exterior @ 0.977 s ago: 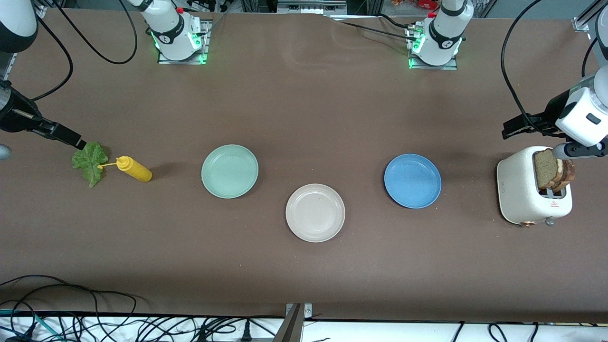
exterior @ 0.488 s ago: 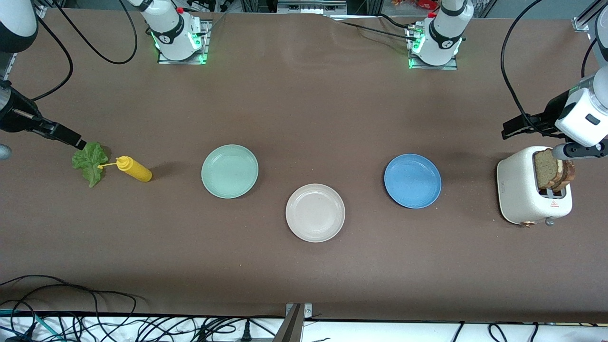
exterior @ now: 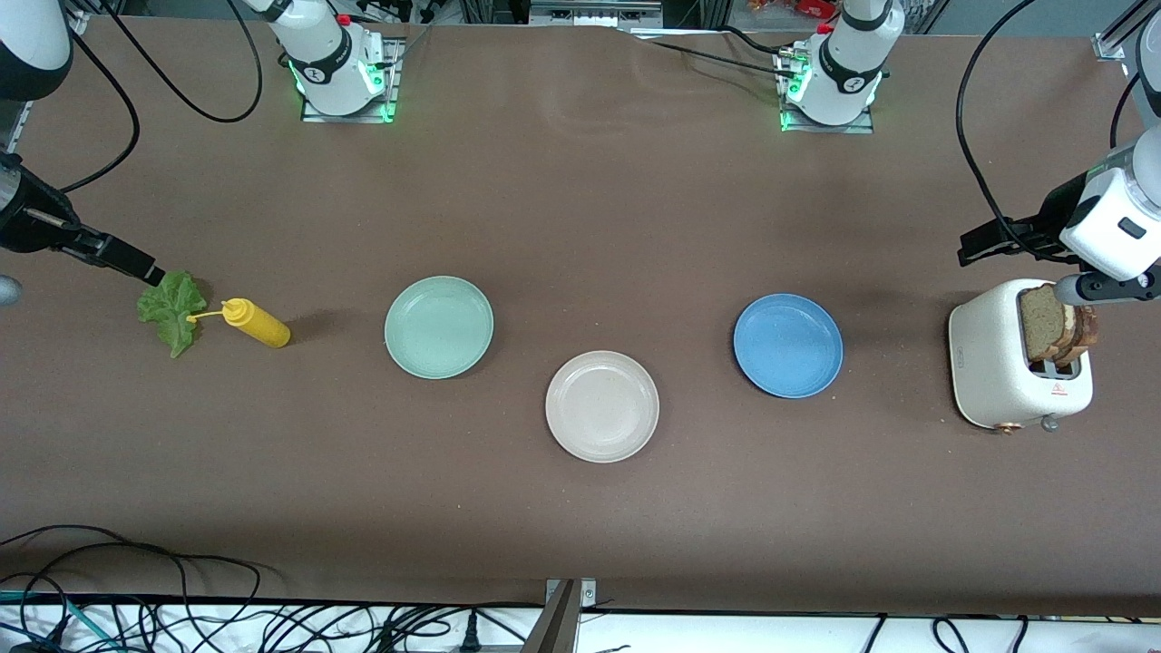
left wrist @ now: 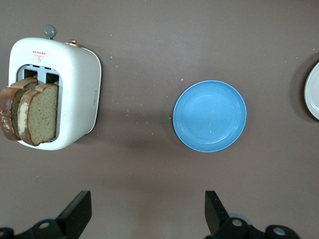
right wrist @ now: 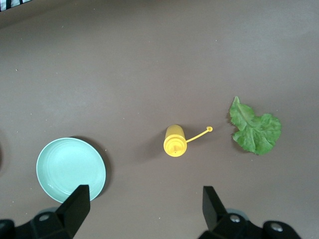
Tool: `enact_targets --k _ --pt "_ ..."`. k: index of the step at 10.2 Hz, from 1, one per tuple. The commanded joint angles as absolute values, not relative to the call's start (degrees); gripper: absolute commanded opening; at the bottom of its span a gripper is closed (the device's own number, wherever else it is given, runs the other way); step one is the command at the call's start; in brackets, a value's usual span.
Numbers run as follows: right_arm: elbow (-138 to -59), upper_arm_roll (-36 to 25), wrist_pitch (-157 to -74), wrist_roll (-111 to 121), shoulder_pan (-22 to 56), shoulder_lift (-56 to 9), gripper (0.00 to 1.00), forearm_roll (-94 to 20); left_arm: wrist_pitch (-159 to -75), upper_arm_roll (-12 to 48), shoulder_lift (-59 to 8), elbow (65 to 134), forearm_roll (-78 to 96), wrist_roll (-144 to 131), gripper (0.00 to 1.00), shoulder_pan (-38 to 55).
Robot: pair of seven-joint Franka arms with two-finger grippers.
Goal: Make sandwich on beige plate with both arms
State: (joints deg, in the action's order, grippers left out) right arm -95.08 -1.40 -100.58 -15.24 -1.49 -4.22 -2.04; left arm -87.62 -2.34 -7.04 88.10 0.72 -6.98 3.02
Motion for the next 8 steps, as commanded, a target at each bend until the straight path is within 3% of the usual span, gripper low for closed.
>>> enact_targets --k 1,8 --pt "-94.83 -1.49 -100.37 -15.56 -1.41 -3.87 1.0 -2.64 -87.1 -2.02 -7.47 86.57 -0.09 -7.12 1.0 2.9" --pt "-94.75 -1.76 -100.37 -14.86 -1.49 -3.96 1.0 -2.64 -87.1 -2.02 -7.47 86.66 -0.09 -7.12 1.0 2.9"
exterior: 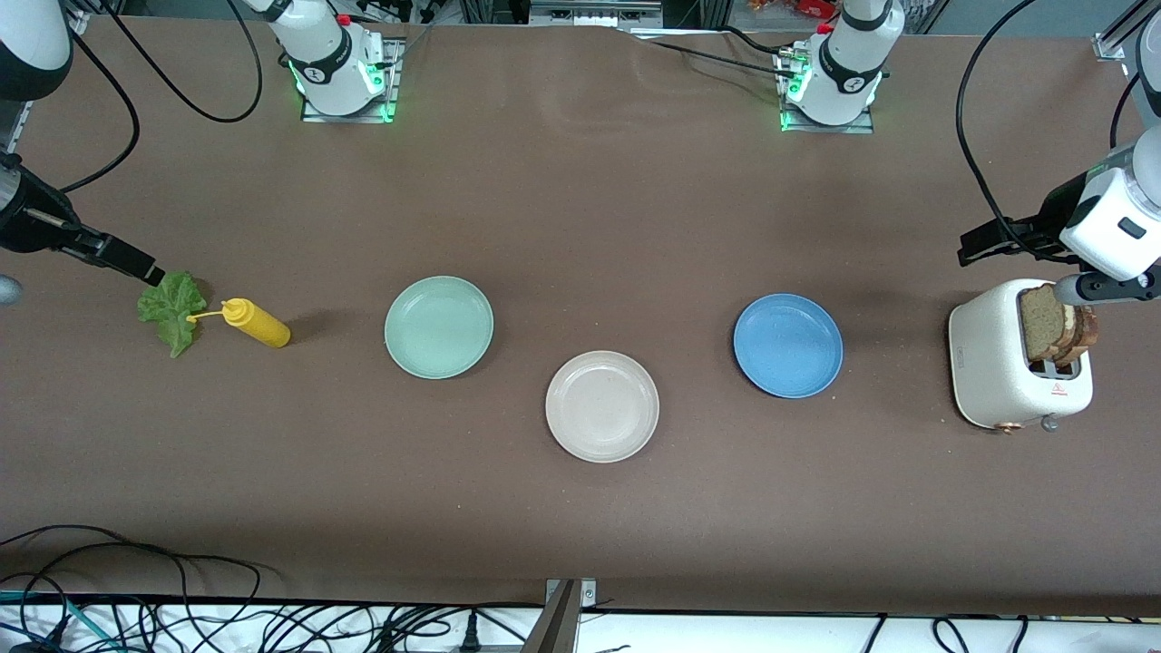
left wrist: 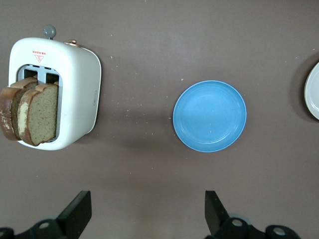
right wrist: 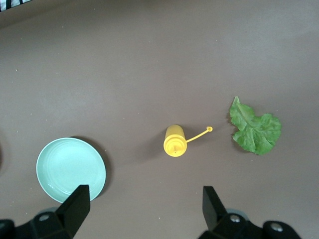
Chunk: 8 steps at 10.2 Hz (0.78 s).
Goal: Make sandwich on beige plate with both arms
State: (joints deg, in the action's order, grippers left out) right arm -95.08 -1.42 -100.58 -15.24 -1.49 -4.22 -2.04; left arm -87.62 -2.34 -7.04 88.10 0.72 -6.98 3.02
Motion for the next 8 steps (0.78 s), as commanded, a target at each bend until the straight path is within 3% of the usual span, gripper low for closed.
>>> enact_targets --k 1,8 --pt "-94.66 -2.11 -100.37 -14.68 -1.67 -3.96 1.0 -2.72 -87.1 -2.02 -7.47 86.66 -0.09 -7.12 1.0 2.9" --pt "-94.31 -2.11 -100.28 -14.94 -1.85 -4.75 1.0 -2.72 -86.84 -2.02 -7.47 87.01 -0.09 -7.3 1.0 2.81"
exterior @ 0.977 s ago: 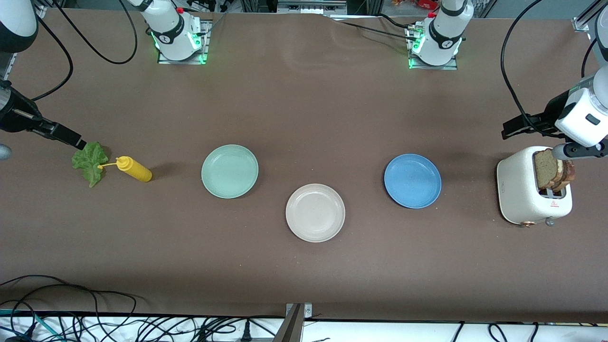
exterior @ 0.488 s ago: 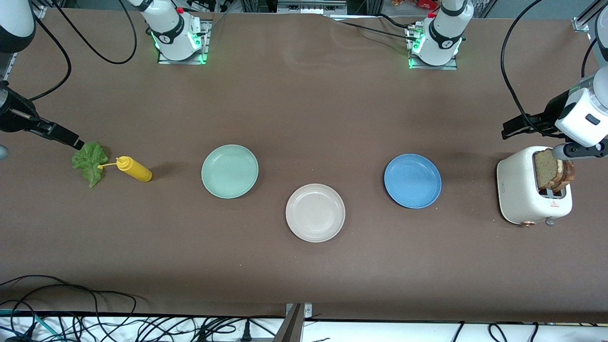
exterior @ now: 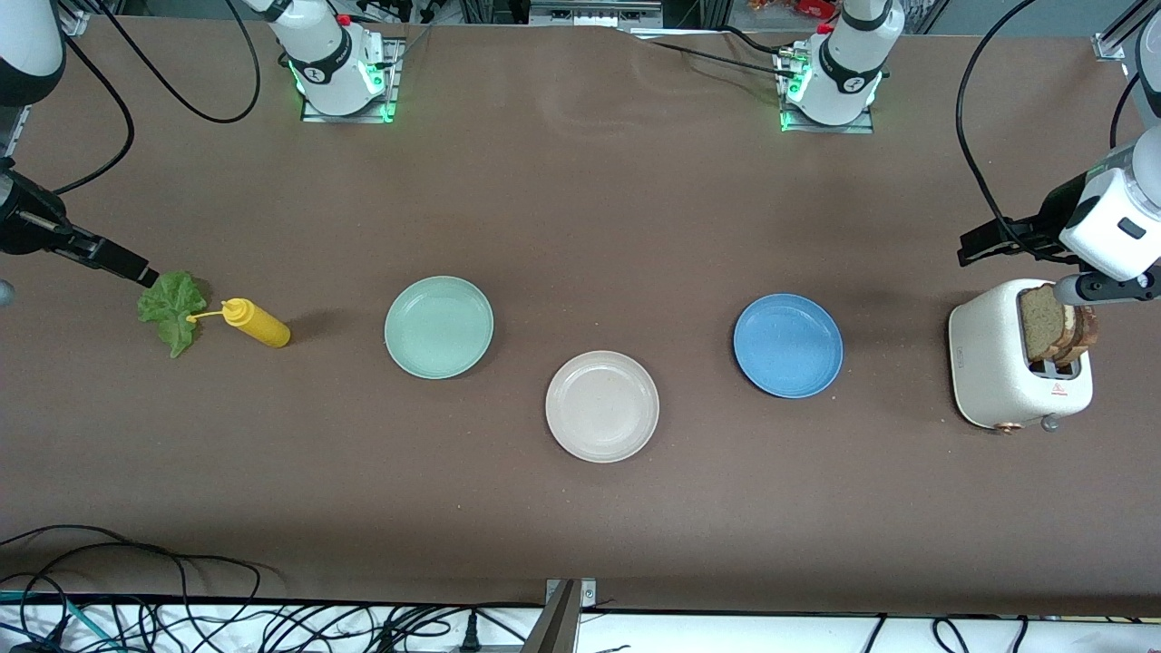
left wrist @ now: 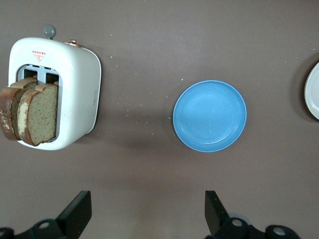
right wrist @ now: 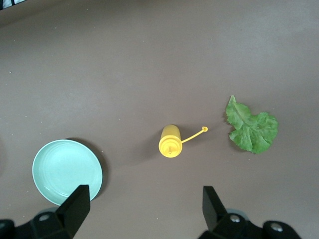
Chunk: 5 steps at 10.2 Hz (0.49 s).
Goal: Make sandwich on beige plate with both arms
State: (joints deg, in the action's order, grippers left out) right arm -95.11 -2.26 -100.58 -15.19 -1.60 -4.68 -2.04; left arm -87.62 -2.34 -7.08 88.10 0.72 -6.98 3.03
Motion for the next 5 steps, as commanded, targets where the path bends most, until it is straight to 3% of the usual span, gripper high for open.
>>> enact_targets --k 1,5 --pt "-94.22 -2.2 -100.28 -14.59 -1.93 -4.75 1.0 -2.72 -86.66 -2.11 -7.47 87.27 -0.09 -7.82 1.0 2.81" --pt "-94.22 -2.55 -99.76 -14.95 -2.9 -4.75 1.0 -3.25 -85.7 -2.28 -8.44 87.45 -0.09 -7.91 1.0 2.72"
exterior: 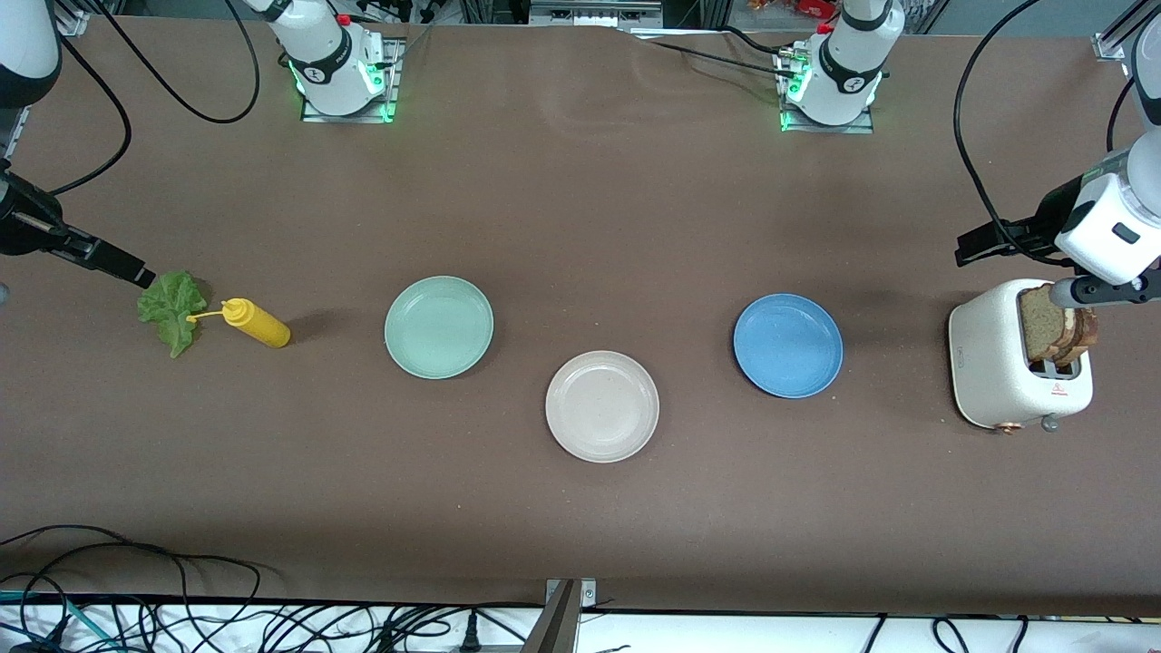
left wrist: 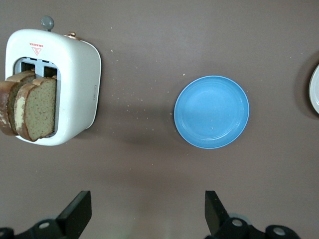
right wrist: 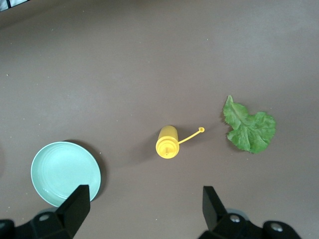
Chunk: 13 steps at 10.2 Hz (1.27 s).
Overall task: Make sandwich on beige plate with both arms
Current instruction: 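Lower the left gripper onto a bread slice in the white toaster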
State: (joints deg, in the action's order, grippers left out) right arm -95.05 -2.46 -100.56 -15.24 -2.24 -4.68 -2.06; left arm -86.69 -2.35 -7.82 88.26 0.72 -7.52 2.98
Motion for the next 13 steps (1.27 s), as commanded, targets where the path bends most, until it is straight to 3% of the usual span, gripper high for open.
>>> enact_targets --k 1,8,13 --pt "-94.31 -2.46 -99.76 -15.29 -2.73 -4.75 1.0 -3.25 -85.52 -2.37 -9.31 87.45 -0.09 -8.0 1.0 1.33" --pt "-94.31 -2.55 -99.76 -15.21 -2.9 -4.75 1.0 -2.46 -86.48 -2.37 -16.51 86.66 -6.65 2.86 1.0 -5.62" --pt "-94.39 -2.55 -99.76 -15.21 -2.9 -4.75 1.0 -2.29 -94.38 -2.29 -21.7 87.63 -6.77 12.82 1.0 -11.86"
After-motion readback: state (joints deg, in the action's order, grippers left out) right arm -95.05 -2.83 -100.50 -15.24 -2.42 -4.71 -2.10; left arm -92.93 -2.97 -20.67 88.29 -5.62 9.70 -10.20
